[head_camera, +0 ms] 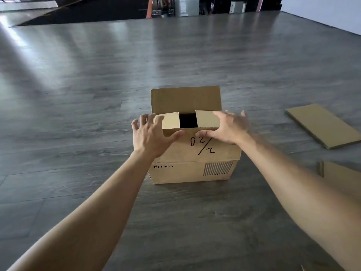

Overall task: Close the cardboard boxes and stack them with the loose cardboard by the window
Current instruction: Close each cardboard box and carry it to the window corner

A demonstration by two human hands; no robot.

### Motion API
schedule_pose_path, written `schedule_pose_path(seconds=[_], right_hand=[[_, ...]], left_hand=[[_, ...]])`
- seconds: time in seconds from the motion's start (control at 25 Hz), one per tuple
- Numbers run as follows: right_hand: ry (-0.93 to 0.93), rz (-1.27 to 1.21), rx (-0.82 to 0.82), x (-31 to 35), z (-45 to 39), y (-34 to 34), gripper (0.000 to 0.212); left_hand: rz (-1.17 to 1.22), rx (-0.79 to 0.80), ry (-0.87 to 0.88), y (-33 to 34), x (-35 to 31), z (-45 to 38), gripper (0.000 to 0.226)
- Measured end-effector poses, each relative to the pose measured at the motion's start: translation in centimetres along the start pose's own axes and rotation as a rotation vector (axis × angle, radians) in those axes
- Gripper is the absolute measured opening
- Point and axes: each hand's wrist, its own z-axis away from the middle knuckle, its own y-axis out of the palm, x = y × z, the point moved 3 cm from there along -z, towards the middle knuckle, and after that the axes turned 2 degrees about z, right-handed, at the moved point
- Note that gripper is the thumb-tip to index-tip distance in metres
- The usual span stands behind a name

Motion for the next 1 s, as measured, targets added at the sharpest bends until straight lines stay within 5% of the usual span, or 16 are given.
schedule_pose_path(seconds=[0.2, 0.48, 1.0], right_hand=[[0.071, -0.044, -0.070, -0.8, -1.4, 3.9, 0.134], [0.134, -0.124, 0.060, -1.8, -1.5, 9.4, 0.122], [0.133, -0.137, 0.153, -1.2, -0.6, 9.8, 0.117]], left_hand=[[0.081, 0.034, -0.060, 3.9, 1.8, -1.0, 0.103], [0.111, 0.243, -0.060, 9.2, 2.1, -1.0, 0.102], [0.076, 0.323, -0.020, 10.1, 2.0, 1.1, 0.093]])
